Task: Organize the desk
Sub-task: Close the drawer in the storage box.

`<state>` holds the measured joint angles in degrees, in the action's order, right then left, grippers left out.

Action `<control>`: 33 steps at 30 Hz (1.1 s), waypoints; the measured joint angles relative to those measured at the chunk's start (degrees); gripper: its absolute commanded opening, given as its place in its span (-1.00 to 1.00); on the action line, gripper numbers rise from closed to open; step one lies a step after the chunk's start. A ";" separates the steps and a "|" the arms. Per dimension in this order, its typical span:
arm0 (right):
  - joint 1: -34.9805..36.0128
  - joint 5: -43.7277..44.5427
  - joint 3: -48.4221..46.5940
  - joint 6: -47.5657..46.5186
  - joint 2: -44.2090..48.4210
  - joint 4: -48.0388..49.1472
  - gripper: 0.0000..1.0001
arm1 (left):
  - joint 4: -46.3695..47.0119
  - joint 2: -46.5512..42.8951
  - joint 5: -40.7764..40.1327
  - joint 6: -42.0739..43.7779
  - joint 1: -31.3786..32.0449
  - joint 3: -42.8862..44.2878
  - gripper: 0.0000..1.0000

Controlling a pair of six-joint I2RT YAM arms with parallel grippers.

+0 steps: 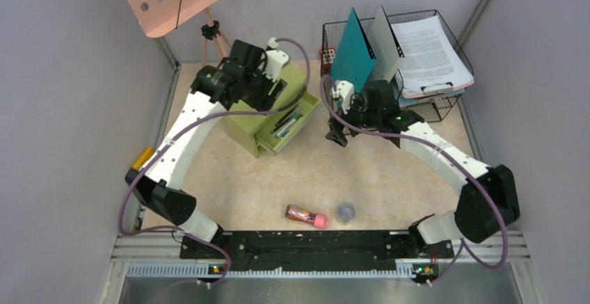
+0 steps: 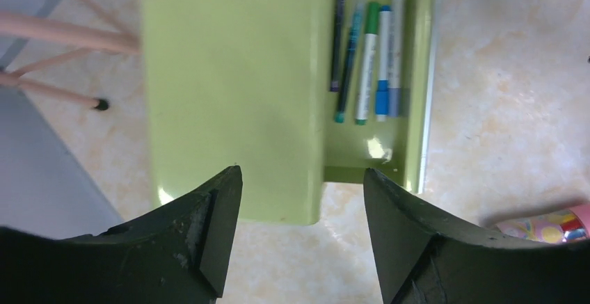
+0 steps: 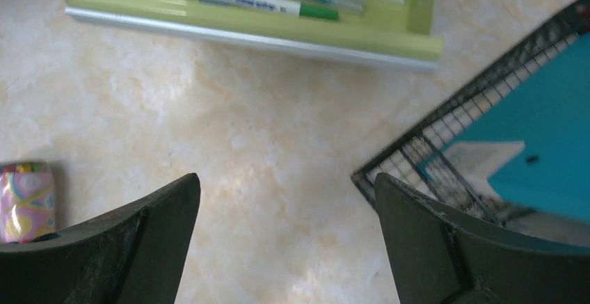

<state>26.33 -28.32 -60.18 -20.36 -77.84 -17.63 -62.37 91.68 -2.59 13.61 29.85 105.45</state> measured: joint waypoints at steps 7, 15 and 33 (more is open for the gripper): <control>6.97 5.31 -5.18 0.61 -13.66 6.38 0.72 | 2.38 -6.49 2.36 -0.83 -10.40 -3.37 0.40; 10.21 7.65 -10.47 3.91 -22.84 10.01 0.63 | 2.93 -10.95 4.72 -1.75 -12.66 -9.79 0.42; 11.72 6.58 -22.51 17.66 -33.86 16.85 0.62 | 3.67 -17.68 4.81 -1.25 -17.77 -15.89 0.43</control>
<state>38.04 -21.74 -82.70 -2.70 -111.70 -0.78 -58.70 74.00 2.22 12.36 12.08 89.56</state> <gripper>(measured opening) 0.806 0.715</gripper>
